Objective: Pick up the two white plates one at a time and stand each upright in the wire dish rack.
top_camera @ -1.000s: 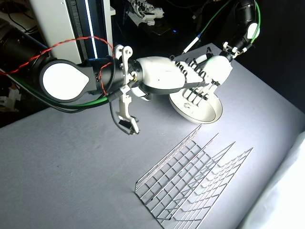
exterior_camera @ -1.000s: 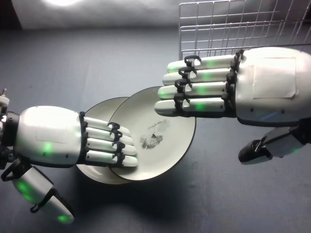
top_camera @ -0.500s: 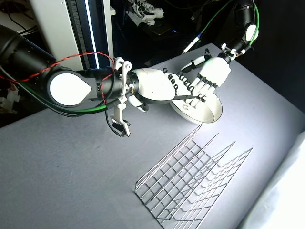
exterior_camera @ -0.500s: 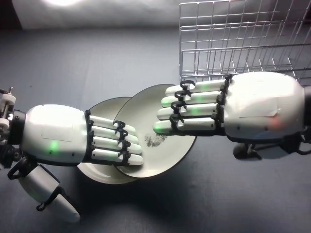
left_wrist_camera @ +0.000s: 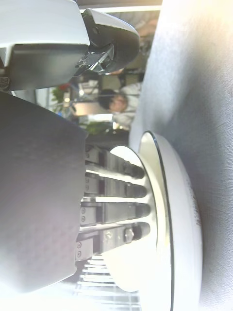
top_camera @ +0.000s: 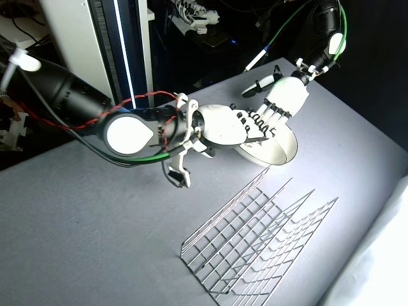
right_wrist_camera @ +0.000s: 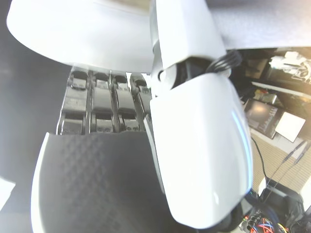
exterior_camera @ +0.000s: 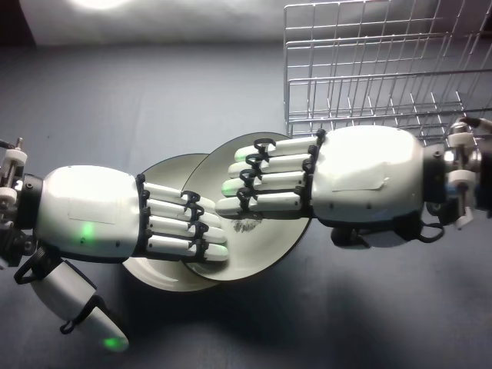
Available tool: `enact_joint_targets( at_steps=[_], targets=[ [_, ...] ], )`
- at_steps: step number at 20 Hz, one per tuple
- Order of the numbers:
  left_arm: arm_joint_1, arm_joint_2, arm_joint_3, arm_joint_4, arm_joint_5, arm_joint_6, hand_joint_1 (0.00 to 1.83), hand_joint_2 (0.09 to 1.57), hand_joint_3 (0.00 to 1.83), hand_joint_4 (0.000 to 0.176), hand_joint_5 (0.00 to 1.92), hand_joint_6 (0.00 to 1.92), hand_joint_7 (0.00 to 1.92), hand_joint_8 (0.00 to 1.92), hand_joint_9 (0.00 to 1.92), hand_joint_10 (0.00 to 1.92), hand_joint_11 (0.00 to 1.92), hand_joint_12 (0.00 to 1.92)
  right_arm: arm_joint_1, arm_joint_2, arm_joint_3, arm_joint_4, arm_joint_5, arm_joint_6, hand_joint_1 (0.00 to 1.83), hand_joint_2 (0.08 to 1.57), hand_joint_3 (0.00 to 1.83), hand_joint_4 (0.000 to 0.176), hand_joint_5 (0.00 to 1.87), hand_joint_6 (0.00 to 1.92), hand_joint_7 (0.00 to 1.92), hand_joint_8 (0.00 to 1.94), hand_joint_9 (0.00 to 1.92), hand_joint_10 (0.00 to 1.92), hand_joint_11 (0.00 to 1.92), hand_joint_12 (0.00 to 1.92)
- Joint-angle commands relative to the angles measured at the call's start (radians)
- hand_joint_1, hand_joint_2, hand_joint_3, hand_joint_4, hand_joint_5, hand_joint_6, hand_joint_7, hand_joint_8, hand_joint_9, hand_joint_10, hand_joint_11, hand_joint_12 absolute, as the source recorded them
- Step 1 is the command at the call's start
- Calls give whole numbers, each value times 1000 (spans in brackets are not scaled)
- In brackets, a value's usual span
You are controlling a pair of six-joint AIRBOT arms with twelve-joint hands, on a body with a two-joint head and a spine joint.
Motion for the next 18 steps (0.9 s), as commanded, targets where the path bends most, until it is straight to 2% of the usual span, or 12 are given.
enact_joint_targets(
  at_steps=[1,5,7,8,10,12,13,14,15,17,18],
  targets=[
    [2,-11,-7,-9,-36,-4,0,1057,2,0,0,0,0,0,0,0,6,66,2,-11,14,40,84,3,1494,1001,24,0,0,0,0,0,0,0,0,0],
    [2,-11,-4,-9,-36,-4,0,1058,2,0,0,0,0,0,0,0,23,48,-4,-82,85,40,84,5,1456,1035,28,0,0,0,0,0,0,0,44,25],
    [2,-12,-2,-9,-36,-4,0,1057,2,0,0,0,0,0,0,0,5,43,-4,-111,115,43,86,5,1506,1056,9,0,3,0,4,0,17,4,1,425],
    [2,-12,-2,-9,-36,-4,0,1054,0,0,0,0,0,0,0,0,21,51,-5,-126,131,44,86,5,1497,1060,7,0,27,6,31,5,44,10,0,538],
    [3,-12,-2,-9,-36,-4,0,1050,0,0,0,0,0,0,0,0,19,53,-4,-146,152,47,87,5,1501,1070,6,0,307,58,306,43,279,61,0,999],
    [4,-11,-2,-9,-36,-4,0,1055,1,0,0,0,0,0,0,0,20,55,-4,-155,158,56,88,4,1448,1143,17,0,530,69,534,37,505,95,76,1269],
    [4,-10,-2,-9,-36,-4,0,1053,0,0,0,0,0,0,0,0,15,54,-4,-157,158,56,89,4,1754,1129,4,0,724,108,743,56,724,167,479,1562],
    [4,-10,-1,-11,-36,-4,0,1046,0,0,0,0,0,0,0,0,22,58,-4,-157,158,57,89,4,1527,1191,19,0,689,1123,737,912,714,1127,624,1754],
    [4,-9,0,-13,-36,-5,0,1048,0,0,0,0,0,0,0,0,25,61,-3,-157,158,57,91,4,1381,1172,0,0,833,1156,900,991,749,1325,489,1582],
    [5,-7,0,-18,-36,-7,0,1059,3,0,0,0,0,0,0,0,12,59,-1,-157,159,57,91,4,1378,1117,0,0,899,1043,1003,879,929,1243,724,1479],
    [6,-6,0,-20,-36,-9,0,1063,4,0,0,0,0,0,0,0,5,57,0,-157,160,57,91,2,1381,1107,0,0,899,982,1012,888,976,1214,838,1428]
  ],
)
